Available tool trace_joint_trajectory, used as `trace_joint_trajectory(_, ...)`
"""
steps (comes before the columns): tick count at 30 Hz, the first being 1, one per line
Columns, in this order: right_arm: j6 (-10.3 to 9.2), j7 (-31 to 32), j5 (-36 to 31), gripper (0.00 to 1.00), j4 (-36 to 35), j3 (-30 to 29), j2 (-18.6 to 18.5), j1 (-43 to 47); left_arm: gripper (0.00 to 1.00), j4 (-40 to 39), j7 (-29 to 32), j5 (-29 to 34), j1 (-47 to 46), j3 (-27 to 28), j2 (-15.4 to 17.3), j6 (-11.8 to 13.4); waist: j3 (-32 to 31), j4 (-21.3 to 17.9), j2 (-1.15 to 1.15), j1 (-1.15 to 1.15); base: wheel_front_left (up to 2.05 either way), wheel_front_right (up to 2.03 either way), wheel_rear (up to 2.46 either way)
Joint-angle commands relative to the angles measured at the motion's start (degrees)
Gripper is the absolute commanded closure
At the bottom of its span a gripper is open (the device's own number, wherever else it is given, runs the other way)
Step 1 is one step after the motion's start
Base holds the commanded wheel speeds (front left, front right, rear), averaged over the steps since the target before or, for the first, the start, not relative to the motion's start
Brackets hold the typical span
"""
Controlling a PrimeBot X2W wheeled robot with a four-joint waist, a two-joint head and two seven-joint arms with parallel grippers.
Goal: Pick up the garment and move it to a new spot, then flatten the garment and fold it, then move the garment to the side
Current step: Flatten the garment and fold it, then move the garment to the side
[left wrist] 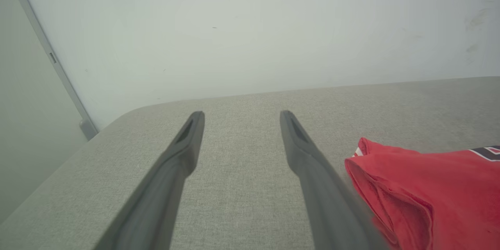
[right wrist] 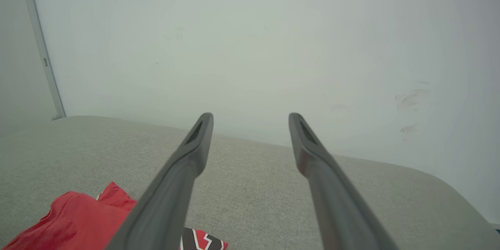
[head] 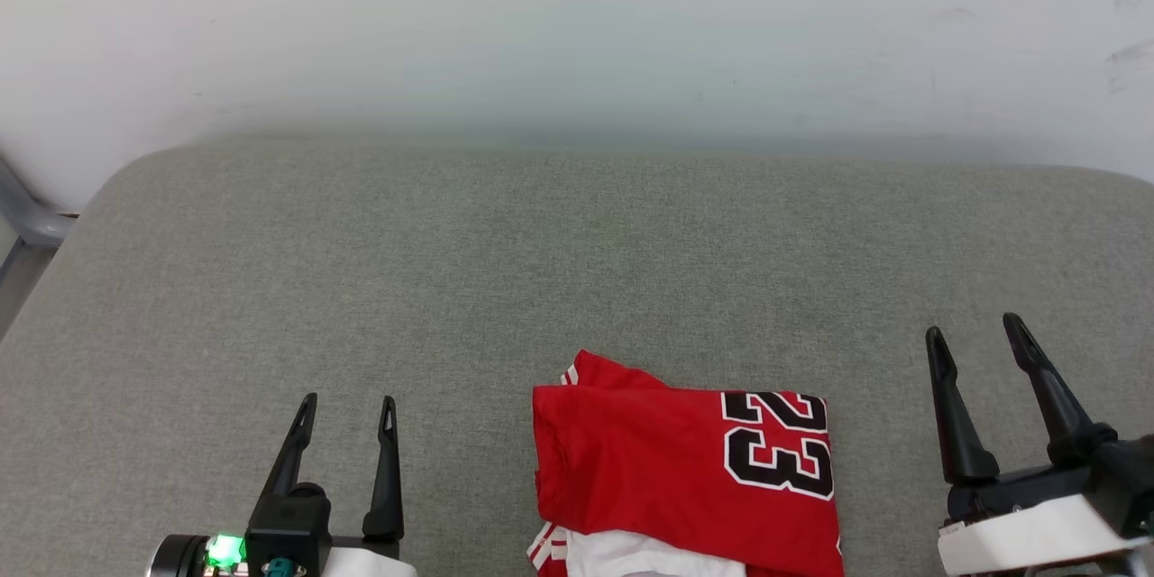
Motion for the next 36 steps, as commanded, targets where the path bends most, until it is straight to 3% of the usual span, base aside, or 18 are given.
trace_joint_trajectory(1,-0.08,-0.13,-0.51,0.0,-0.9,-0.71,1.06,1.62,0.0,-0.36,-0.26,-0.15,0.42,-0.1,0.32,0.17,-0.25,-0.1,0.0,0.0,0.0,0.0,0.0)
trace_joint_trajectory(11,-0.08,-0.15,-0.06,0.0,-1.34,-3.72,4.9,7.27,0.0,-0.59,-0.26,-0.26,1.53,-0.62,0.55,0.2,-0.96,-0.37,0.0,0.0,0.0,0.0,0.0)
trace_joint_trajectory(24,-0.08,-0.14,-0.42,0.0,2.48,-3.49,5.75,8.94,0.0,0.56,-0.26,-0.3,1.59,-1.02,1.11,0.04,-1.37,0.05,0.0,0.0,0.0,0.0,0.0)
trace_joint_trajectory(36,-0.08,-0.14,0.18,0.0,1.44,-4.36,5.81,6.01,0.0,1.06,-0.26,-0.71,1.26,-0.83,1.14,0.28,-1.55,0.03,0.0,0.0,0.0,0.0,0.0)
